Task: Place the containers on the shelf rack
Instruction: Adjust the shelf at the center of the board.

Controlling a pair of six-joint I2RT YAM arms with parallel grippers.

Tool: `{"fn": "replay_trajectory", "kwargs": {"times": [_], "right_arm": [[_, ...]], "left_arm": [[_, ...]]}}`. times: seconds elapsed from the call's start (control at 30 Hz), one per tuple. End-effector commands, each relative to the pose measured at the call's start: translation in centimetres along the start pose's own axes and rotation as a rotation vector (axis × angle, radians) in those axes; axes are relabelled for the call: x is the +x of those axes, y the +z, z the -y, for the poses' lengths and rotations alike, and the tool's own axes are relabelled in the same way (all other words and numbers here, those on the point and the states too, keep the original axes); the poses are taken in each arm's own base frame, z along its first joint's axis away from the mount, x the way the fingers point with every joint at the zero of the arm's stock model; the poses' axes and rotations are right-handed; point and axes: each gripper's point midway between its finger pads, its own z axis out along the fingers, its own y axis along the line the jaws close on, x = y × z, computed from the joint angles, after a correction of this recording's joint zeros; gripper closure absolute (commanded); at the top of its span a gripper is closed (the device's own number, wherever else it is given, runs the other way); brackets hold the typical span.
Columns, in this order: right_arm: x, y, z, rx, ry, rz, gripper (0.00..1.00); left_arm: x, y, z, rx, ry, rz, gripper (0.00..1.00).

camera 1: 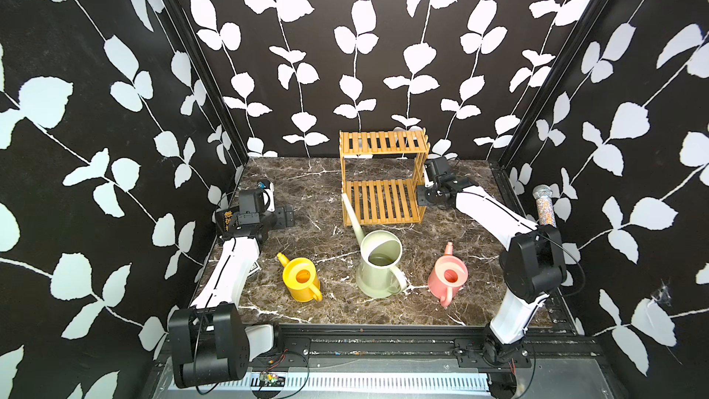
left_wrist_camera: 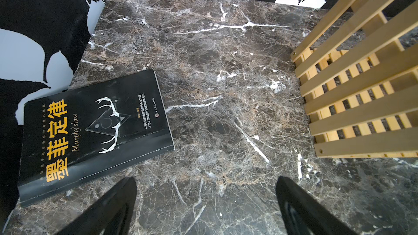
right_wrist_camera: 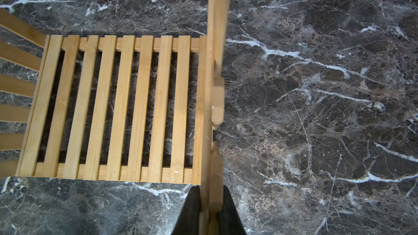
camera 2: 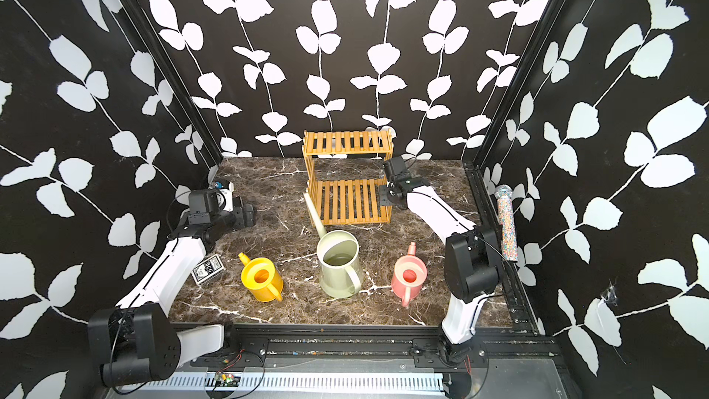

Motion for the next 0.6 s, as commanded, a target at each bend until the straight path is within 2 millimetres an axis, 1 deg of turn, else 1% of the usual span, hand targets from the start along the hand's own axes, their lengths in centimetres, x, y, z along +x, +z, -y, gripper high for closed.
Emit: {"fn": "replay_trajectory", "kwargs": {"times": [0.0, 0.23, 0.4, 0.57], "right_arm": [[-2.6, -1.2, -0.7, -0.021, -0.01, 0.067, 1.0], [-1.6, -1.5, 0.2, 0.022, 0.05, 0.052, 0.99], [-1.6, -1.7, 0.1, 0.01, 0.069, 0.061, 0.99], [-1.5, -1.8, 0.0, 0.002, 0.104, 0.061, 0.96]], "left_arm": [[-0.9, -0.5, -0.1, 0.003, -0.006, 0.031, 0.01], [-0.8, -0.4, -0.1, 0.005, -0.01, 0.027, 0.02], [-0.8, -0.4, -0.1, 0.006, -0.012, 0.028, 0.02], [-0.8, -0.4, -0.1, 0.006, -0.012, 0.027, 0.02]]}}
